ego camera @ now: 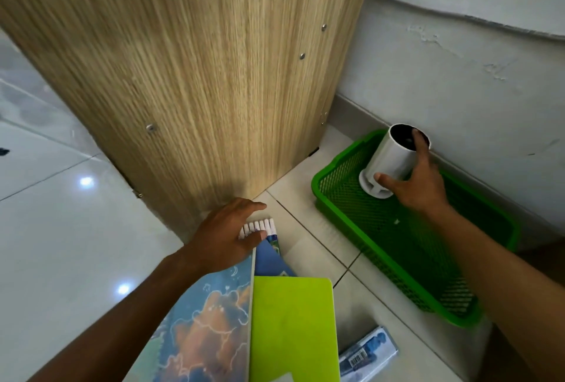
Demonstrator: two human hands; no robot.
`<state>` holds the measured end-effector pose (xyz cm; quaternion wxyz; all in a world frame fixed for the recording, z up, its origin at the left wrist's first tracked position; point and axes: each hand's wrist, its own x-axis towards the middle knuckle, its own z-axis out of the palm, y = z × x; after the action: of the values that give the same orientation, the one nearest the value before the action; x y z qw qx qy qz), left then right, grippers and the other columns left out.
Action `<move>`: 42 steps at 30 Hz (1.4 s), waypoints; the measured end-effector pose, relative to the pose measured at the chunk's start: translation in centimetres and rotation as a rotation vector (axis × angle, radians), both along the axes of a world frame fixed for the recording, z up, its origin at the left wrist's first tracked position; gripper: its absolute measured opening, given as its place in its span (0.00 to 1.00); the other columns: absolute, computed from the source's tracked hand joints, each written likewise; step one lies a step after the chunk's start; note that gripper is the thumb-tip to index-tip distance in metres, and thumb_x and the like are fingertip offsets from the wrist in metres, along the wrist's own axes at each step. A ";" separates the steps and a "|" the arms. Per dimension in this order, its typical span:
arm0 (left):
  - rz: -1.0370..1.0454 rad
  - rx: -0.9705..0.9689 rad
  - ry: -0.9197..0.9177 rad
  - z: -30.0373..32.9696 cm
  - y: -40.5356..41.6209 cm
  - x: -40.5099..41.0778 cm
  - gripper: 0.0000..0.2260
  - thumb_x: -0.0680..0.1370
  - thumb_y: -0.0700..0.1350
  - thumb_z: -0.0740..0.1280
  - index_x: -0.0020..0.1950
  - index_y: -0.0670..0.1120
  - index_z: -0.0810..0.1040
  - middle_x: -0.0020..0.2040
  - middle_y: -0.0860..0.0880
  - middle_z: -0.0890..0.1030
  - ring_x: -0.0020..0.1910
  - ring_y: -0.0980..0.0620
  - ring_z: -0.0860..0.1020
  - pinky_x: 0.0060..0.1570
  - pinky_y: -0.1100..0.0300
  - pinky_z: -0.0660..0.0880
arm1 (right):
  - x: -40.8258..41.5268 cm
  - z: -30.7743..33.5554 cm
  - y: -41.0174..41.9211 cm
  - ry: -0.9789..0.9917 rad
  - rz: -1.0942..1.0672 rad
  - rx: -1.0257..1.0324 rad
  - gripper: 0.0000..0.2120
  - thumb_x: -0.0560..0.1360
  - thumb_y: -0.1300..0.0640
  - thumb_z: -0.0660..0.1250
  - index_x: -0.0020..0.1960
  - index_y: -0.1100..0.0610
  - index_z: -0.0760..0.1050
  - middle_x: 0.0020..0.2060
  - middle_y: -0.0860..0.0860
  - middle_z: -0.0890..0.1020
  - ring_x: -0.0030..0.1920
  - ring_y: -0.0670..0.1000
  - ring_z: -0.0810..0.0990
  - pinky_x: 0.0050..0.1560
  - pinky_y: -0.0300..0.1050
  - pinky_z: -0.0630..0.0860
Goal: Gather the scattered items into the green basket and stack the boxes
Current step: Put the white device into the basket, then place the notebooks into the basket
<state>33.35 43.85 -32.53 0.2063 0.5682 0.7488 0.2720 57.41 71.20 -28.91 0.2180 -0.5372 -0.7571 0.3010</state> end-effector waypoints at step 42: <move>0.664 -0.207 0.049 -4.6 -12.4 3.0 0.29 0.77 0.64 0.60 0.72 0.48 0.67 0.67 0.43 0.72 0.63 0.43 0.72 0.62 0.46 0.72 | -5.6 -7.9 -24.5 -0.146 0.518 0.125 0.23 0.76 0.41 0.61 0.68 0.47 0.71 0.49 0.40 0.84 0.58 0.47 0.77 0.60 0.44 0.54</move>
<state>36.37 31.50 -37.09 0.1450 0.2759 0.9212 0.2329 51.79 46.74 -36.84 0.1112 -0.3314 -0.9002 0.2599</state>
